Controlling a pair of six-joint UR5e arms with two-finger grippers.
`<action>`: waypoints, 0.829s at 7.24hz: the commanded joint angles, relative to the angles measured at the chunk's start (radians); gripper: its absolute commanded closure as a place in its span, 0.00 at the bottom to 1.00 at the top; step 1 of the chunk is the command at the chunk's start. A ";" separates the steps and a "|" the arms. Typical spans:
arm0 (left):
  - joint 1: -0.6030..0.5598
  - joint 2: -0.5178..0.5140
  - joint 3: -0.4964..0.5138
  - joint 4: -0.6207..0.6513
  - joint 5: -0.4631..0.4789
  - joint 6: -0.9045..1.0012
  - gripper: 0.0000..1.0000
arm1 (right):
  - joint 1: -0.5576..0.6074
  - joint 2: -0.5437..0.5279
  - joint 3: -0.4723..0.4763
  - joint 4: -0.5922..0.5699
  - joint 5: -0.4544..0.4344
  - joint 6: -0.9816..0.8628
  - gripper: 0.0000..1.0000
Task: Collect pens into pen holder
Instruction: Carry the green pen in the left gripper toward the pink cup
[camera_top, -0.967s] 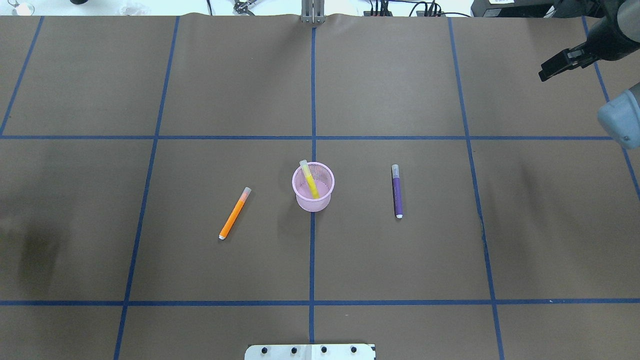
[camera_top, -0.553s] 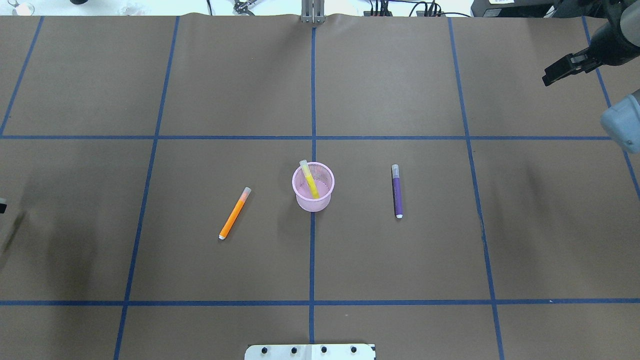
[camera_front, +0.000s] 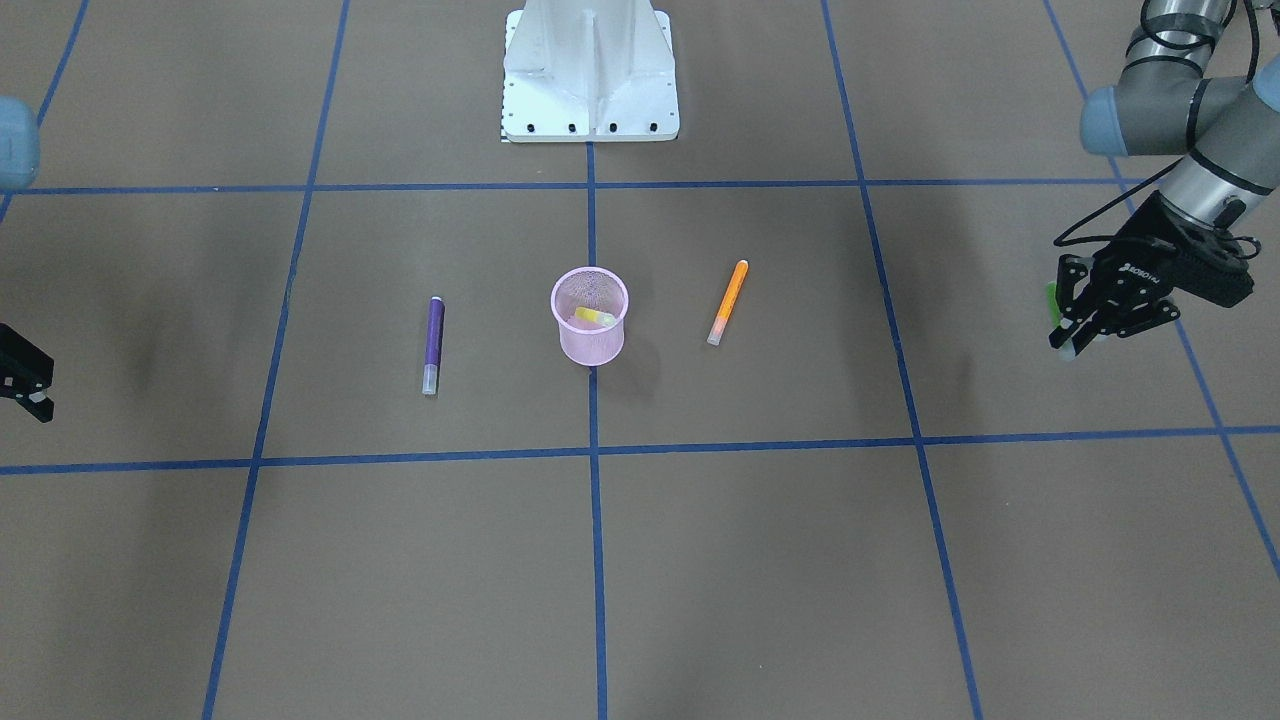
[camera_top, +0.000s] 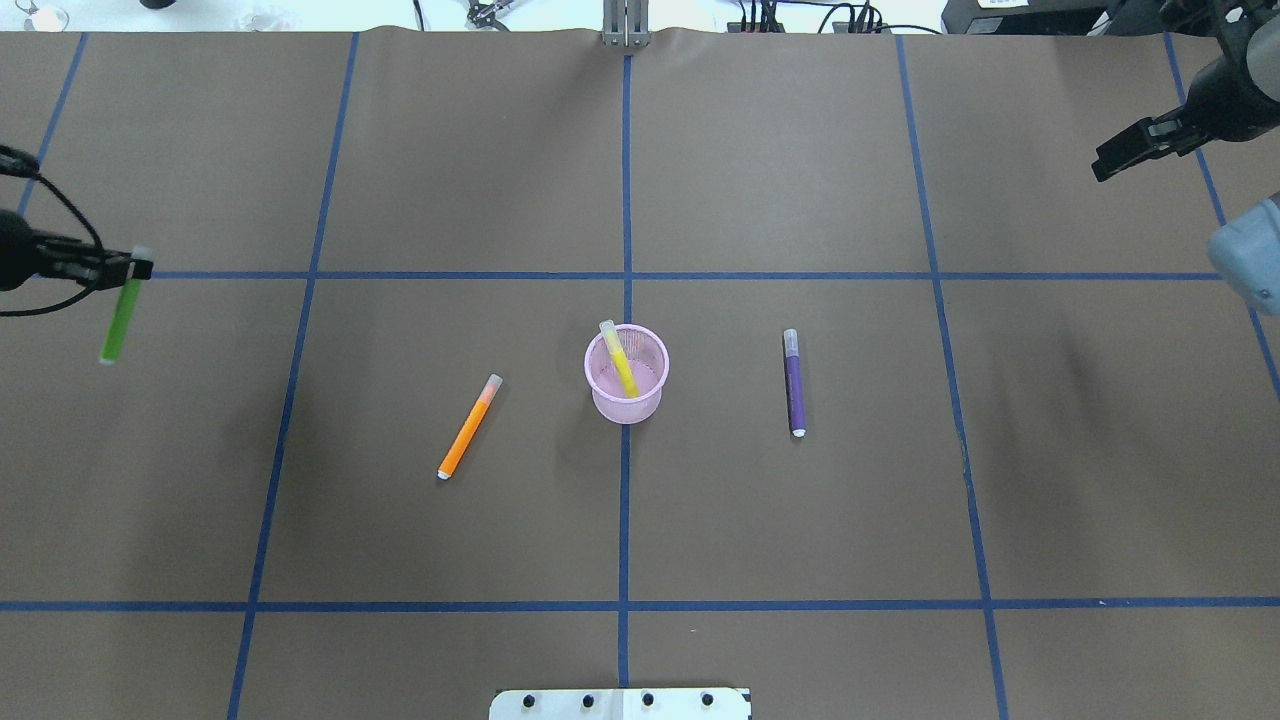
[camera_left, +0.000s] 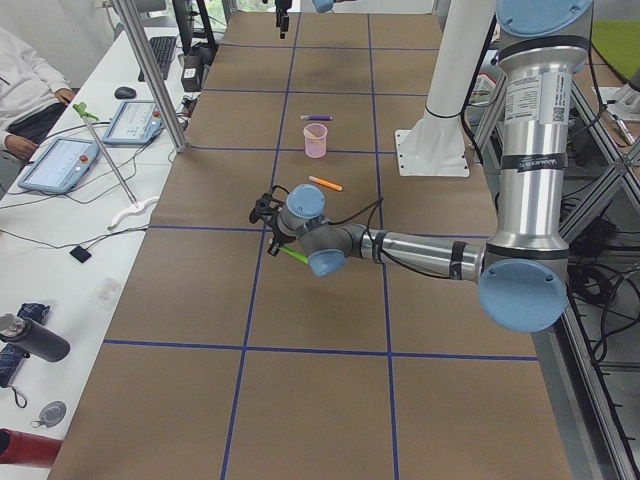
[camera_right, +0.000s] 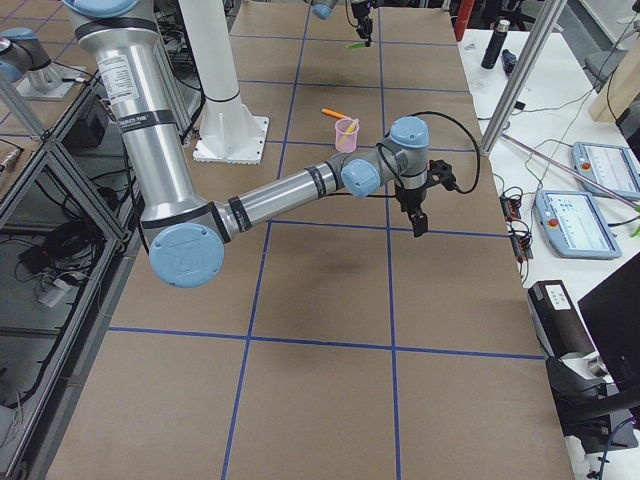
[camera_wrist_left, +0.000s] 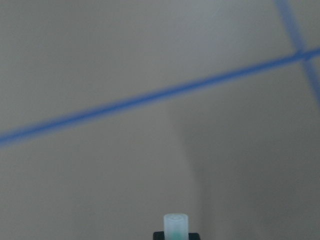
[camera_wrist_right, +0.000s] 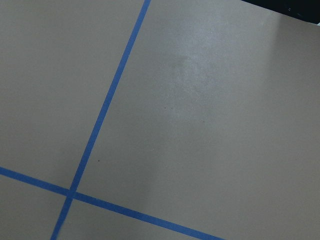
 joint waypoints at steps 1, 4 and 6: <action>0.003 -0.163 -0.011 -0.037 0.007 -0.005 1.00 | 0.000 -0.006 0.000 0.000 0.000 0.001 0.00; 0.215 -0.297 -0.008 -0.256 0.345 -0.068 1.00 | 0.006 -0.009 0.003 0.000 -0.003 0.011 0.00; 0.392 -0.468 0.051 -0.288 0.543 -0.065 1.00 | 0.009 -0.006 0.003 0.000 -0.003 0.016 0.00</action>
